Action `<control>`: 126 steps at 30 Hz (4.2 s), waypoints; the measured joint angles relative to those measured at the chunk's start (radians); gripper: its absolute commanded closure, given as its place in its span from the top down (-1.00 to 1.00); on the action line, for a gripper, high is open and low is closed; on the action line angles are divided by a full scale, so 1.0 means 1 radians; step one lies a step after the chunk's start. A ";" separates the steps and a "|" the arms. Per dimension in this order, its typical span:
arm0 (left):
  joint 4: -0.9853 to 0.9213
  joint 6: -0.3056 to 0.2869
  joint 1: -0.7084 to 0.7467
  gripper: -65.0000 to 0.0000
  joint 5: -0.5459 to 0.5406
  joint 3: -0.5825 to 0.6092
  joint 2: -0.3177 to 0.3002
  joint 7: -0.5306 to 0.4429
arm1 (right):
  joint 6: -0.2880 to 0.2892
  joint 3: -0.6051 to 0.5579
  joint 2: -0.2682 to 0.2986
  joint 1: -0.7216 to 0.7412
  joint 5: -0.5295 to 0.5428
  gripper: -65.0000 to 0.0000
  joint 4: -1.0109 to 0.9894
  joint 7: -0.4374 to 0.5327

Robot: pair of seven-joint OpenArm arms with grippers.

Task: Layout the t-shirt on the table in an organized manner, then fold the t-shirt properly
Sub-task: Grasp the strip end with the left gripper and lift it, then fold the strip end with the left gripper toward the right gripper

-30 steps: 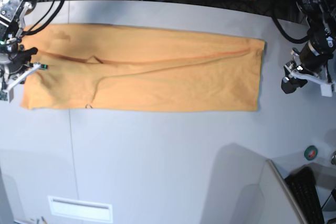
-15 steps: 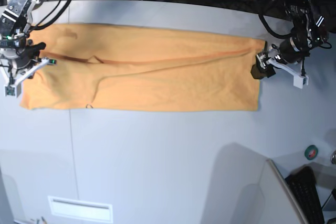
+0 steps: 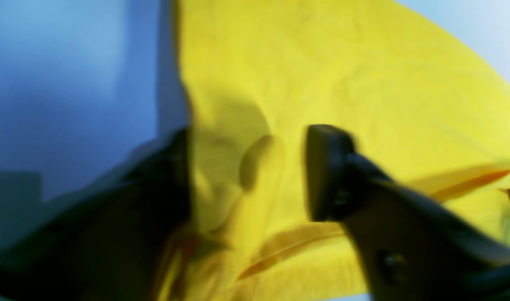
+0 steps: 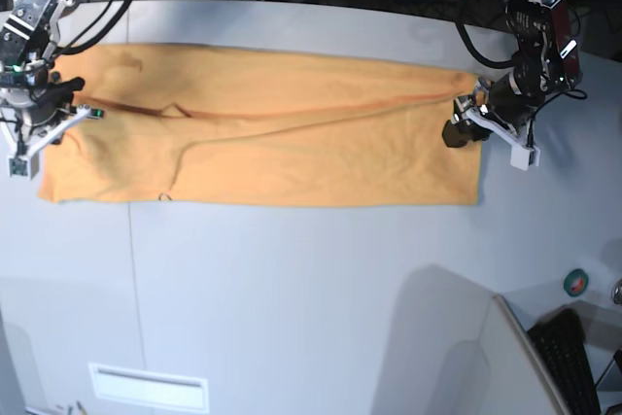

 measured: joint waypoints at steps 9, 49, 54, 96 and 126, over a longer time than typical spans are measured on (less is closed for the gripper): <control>-0.018 0.001 -0.027 -1.00 0.039 -0.031 -0.036 0.021 | 0.000 -0.003 0.000 -0.017 0.000 -1.00 0.000 -0.003; 0.522 0.094 0.096 -1.00 0.438 0.468 0.196 0.055 | 0.000 0.003 0.000 -0.027 0.000 -1.00 0.003 0.001; 0.512 0.090 0.098 -1.00 0.434 0.520 0.205 0.056 | 0.000 0.003 0.000 -0.027 0.000 -1.00 0.003 0.000; 0.510 0.091 0.109 -0.06 0.436 0.524 0.186 0.055 | 0.000 0.003 0.000 -0.027 0.000 -1.00 0.003 0.000; 0.595 0.090 0.127 -0.11 0.430 0.638 0.155 0.123 | 0.000 0.003 0.000 -0.027 0.000 -1.00 0.003 0.000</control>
